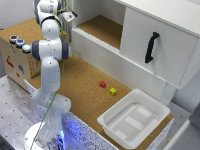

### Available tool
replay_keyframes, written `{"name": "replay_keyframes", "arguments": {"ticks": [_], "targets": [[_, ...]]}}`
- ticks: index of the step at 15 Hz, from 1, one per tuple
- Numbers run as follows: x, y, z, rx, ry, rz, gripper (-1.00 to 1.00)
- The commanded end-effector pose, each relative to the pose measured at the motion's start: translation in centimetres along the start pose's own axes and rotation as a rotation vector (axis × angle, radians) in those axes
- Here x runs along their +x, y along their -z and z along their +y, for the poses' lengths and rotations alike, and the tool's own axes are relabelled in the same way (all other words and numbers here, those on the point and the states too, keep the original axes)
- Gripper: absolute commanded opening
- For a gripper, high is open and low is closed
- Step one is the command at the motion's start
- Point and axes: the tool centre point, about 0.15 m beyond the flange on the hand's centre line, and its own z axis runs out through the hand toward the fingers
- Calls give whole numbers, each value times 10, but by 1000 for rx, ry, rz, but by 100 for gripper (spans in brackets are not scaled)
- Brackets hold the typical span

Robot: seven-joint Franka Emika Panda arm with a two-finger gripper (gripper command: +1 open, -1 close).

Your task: Rotate the purple block 90 degrees to the right

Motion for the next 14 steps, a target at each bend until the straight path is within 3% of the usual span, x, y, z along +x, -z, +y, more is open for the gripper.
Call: {"name": "replay_keyframes", "arguments": {"ticks": [1, 14], "targets": [[28, -6, 0, 25, -46, -143, -100], [0, -16, -3, 32, -74, -105, -100]]}}
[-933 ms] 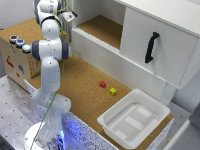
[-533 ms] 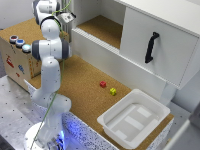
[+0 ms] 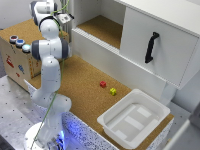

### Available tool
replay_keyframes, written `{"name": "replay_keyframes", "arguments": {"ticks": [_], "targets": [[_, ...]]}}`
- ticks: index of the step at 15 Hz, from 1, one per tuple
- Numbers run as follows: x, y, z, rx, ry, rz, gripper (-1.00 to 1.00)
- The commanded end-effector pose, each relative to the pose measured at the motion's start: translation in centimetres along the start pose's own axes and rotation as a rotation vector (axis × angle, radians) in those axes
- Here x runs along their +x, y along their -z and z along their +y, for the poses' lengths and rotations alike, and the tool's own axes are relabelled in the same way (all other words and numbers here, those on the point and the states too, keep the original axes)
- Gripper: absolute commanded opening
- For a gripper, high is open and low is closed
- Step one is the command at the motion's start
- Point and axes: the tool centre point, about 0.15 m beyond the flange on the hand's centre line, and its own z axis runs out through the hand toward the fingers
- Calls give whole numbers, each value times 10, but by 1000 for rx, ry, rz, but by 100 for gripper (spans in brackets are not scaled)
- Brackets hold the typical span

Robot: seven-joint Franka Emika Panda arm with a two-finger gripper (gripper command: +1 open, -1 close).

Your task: Rotate the purple block 90 degrees to the right

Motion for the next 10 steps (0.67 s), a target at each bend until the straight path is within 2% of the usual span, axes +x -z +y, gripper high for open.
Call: {"name": "replay_keyframes", "arguments": {"ticks": [1, 5, 6, 8, 10], "targets": [[-9, -3, 9, 25, 18, -39, -100], [-14, 35, 8, -13, 86, 21, -100], [-15, 47, 8, -24, 110, 16, -100], [-9, 52, 6, 15, 154, 37, -100], [1, 48, 8, 54, 114, 26, -100]]}}
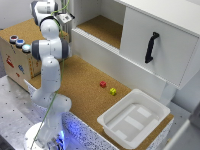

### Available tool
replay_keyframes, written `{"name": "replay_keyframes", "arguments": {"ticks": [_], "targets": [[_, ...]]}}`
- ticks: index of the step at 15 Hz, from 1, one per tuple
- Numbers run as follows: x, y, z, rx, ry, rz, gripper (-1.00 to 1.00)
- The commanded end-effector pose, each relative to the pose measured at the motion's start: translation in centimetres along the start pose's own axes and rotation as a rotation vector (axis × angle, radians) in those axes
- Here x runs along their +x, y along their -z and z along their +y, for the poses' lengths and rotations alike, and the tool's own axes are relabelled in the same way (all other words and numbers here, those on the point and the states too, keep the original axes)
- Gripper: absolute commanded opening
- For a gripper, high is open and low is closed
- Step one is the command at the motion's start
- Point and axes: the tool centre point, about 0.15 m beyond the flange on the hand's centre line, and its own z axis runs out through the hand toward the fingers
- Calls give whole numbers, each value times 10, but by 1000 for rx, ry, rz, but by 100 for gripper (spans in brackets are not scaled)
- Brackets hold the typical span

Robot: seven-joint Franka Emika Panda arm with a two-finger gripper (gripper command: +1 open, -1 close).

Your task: Rotate the purple block 90 degrees to the right

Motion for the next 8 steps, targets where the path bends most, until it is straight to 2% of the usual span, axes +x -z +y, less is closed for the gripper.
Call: {"name": "replay_keyframes", "arguments": {"ticks": [1, 3, 4, 5, 6, 8], "targets": [[12, 20, 7, 87, -37, -12, -100], [19, 19, 10, 114, -135, 0, -100], [17, 17, 12, 163, -225, 93, -100], [18, 16, 10, 163, -296, 90, -100], [21, 17, 5, 161, -398, 123, -100], [31, 23, -4, 123, -562, 127, -100]]}}
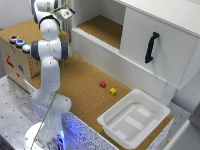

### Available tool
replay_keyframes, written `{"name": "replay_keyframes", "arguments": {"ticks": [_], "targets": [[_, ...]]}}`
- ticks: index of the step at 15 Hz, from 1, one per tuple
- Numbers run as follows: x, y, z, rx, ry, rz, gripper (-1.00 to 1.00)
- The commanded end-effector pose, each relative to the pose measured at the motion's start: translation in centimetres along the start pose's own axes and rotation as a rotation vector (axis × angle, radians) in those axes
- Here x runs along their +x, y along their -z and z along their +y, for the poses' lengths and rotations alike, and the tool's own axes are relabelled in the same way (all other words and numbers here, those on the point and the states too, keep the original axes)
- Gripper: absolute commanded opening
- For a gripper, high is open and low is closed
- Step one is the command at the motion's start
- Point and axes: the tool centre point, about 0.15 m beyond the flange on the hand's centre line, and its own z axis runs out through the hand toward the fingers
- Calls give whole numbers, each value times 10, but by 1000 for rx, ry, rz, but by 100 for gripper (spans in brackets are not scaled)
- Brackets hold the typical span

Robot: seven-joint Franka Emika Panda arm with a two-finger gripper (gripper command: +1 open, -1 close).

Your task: Rotate the purple block 90 degrees to the right

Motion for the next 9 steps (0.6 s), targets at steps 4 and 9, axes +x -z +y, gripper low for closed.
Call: {"name": "replay_keyframes", "arguments": {"ticks": [4, 9], "targets": [[33, 24, -15, -68, -629, -140, -100], [23, 9, -9, -98, -958, -171, -100]]}}
